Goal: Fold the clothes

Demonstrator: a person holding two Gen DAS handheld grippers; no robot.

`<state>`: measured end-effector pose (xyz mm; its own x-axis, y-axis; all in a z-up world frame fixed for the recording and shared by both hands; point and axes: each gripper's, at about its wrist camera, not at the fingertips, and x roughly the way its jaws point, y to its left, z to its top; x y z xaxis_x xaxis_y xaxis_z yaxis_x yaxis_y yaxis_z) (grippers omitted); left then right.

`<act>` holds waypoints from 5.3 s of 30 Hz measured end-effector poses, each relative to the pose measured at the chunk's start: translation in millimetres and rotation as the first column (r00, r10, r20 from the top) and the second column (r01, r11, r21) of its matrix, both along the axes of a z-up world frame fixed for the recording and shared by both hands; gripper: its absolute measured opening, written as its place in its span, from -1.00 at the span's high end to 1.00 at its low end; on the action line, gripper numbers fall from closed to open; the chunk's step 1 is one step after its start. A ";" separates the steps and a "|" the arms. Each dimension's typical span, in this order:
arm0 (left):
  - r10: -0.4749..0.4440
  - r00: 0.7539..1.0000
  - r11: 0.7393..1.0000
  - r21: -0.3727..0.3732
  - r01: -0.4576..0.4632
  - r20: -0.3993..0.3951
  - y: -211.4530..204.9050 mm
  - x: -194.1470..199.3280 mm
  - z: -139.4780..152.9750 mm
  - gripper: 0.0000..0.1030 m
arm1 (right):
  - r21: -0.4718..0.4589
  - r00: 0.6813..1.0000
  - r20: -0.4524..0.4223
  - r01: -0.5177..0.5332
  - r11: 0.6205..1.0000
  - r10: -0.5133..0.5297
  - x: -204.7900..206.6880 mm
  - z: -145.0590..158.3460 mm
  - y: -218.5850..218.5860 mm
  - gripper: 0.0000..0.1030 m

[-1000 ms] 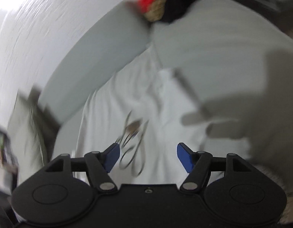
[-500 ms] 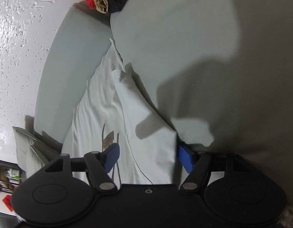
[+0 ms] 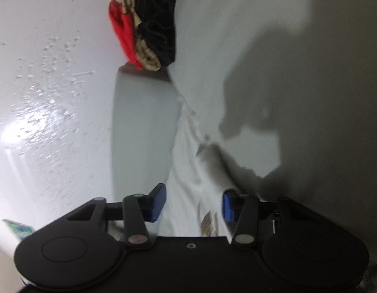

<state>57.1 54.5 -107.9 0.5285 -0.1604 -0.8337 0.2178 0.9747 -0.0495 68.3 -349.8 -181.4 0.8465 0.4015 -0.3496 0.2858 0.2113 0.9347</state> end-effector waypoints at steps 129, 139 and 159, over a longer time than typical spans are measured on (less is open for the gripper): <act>0.548 0.819 0.712 -0.419 -0.563 -0.169 224.1 47.3 -19.2 0.43 | -0.228 0.835 -0.197 -0.548 0.805 0.513 28.0 17.9 202.6 -0.28; 0.554 0.715 0.304 -0.696 -0.651 -0.427 268.0 48.7 -62.8 0.34 | -0.221 0.834 -0.197 -0.550 0.805 0.515 29.8 19.7 204.0 -0.33; 0.672 0.739 0.733 -0.187 -0.654 0.048 219.1 57.2 0.5 0.99 | -0.239 0.830 -0.203 -0.557 0.796 0.520 31.1 23.1 207.7 -0.36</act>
<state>114.3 273.6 -107.4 0.6299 0.1484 -0.7624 -0.4684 0.8555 -0.2205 99.4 -142.0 -158.3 0.4660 0.6503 -0.6000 0.1545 0.6079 0.7788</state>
